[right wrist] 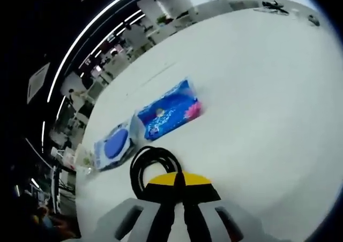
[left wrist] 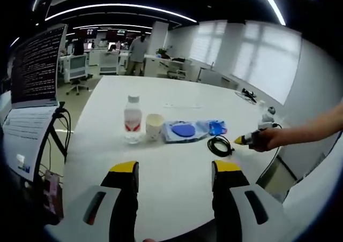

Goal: Arrange the tabletop items into an orderly group along one side of the table until the central work area is clear of visible clutter.

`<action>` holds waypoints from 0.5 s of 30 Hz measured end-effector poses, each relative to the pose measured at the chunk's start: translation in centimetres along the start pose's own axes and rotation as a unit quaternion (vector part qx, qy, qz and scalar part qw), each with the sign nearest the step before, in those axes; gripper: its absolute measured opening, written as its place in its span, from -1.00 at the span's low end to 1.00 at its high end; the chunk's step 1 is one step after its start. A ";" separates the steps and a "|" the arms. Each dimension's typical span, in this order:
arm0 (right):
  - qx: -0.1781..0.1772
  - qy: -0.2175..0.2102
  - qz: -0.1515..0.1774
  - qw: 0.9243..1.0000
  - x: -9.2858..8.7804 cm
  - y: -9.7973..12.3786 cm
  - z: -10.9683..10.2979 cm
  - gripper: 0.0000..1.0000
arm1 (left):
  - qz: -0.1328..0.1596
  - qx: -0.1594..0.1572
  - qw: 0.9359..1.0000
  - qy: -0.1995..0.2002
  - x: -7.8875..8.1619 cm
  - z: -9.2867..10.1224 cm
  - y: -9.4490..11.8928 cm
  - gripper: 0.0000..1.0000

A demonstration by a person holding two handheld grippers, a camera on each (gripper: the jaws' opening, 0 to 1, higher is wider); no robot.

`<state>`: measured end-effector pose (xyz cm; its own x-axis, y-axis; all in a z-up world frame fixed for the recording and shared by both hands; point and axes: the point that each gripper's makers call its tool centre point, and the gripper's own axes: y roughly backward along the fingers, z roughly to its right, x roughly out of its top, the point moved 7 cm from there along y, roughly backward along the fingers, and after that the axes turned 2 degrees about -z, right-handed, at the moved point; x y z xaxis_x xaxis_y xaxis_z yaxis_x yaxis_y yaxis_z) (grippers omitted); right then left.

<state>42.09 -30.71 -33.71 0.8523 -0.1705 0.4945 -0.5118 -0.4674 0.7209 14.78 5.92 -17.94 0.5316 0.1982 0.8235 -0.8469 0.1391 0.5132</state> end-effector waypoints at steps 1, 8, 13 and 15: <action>0.004 0.005 0.002 1.000 -0.2 0.5 -0.1 -1.00 | -0.001 -0.001 1.000 -0.002 0.1 0.0 -0.1 0.09; 0.021 0.055 0.002 0.998 -0.3 1.9 0.0 -1.00 | -0.003 -0.006 1.000 -0.010 0.2 0.3 -0.2 0.09; 0.039 0.097 0.008 0.995 0.0 2.6 0.2 -0.94 | -0.004 -0.009 1.000 -0.013 0.3 0.2 -0.3 0.09; 0.050 0.115 0.014 0.992 0.1 3.0 0.2 -0.92 | -0.005 -0.009 1.000 -0.015 0.3 0.2 -0.3 0.09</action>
<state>40.67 -32.32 -31.61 0.7851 0.0132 0.6192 -0.5110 -0.5511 0.6597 15.26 5.76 -17.78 0.5392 0.1685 0.8252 -0.8410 0.1591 0.5171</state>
